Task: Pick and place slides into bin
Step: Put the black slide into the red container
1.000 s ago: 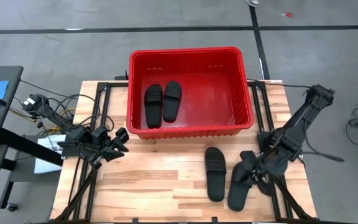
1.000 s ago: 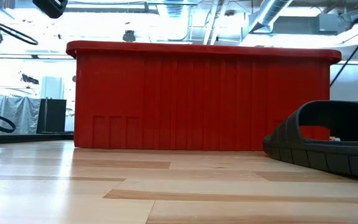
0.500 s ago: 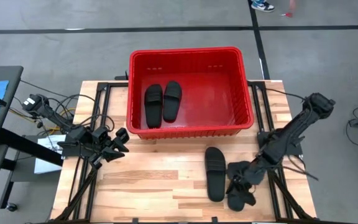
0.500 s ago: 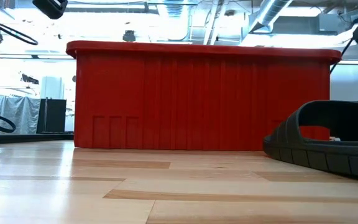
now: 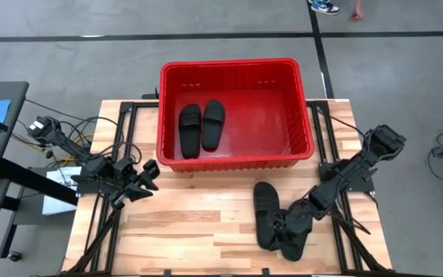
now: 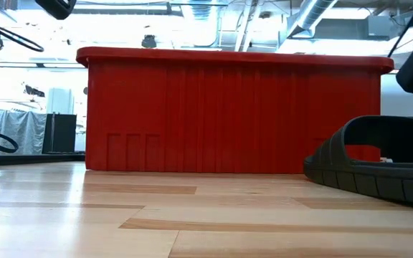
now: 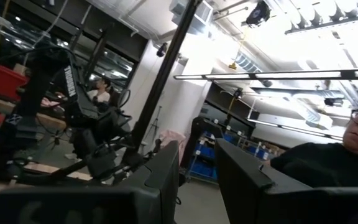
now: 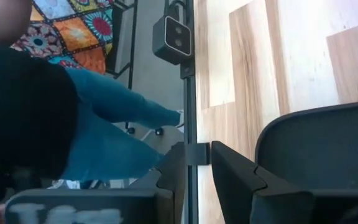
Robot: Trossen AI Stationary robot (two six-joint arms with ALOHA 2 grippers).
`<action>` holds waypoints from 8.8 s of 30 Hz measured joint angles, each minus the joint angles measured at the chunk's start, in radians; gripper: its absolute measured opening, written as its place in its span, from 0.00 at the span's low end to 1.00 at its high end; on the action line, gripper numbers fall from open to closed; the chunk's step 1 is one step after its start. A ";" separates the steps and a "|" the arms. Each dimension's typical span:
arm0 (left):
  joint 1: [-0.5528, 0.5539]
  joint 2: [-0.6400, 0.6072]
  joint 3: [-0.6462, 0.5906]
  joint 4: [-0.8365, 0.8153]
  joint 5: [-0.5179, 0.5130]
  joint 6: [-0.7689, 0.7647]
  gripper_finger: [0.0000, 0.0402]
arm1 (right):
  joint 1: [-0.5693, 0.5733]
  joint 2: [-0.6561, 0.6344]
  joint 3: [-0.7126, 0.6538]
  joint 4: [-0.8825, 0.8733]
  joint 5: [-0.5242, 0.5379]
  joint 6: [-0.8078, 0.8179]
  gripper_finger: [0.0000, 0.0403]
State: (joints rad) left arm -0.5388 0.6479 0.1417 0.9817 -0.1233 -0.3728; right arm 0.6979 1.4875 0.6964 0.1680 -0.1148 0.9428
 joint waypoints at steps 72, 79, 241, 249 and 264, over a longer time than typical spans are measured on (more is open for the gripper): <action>0.000 0.000 0.000 -0.048 0.032 -0.087 0.23 | 0.256 0.530 0.687 -0.971 0.063 0.315 0.28; 0.000 0.000 0.000 -0.048 0.031 -0.087 0.23 | 0.230 0.561 0.686 -0.986 0.059 0.308 0.28; 0.200 -0.245 0.670 -1.261 -0.462 0.323 0.23 | -1.114 0.702 1.457 -1.688 0.302 -1.473 0.00; 0.200 -0.252 0.674 -1.267 -0.463 0.322 0.23 | -1.098 0.775 1.458 -1.678 0.248 -1.490 0.00; 0.200 -0.252 0.674 -1.307 -0.465 0.306 0.23 | -1.086 0.779 1.458 -1.700 0.194 -1.494 0.00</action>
State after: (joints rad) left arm -0.3393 0.3962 0.8154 -0.3252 -0.5880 -0.0666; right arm -0.3879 2.2669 2.1544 -1.5324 0.0793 -0.5513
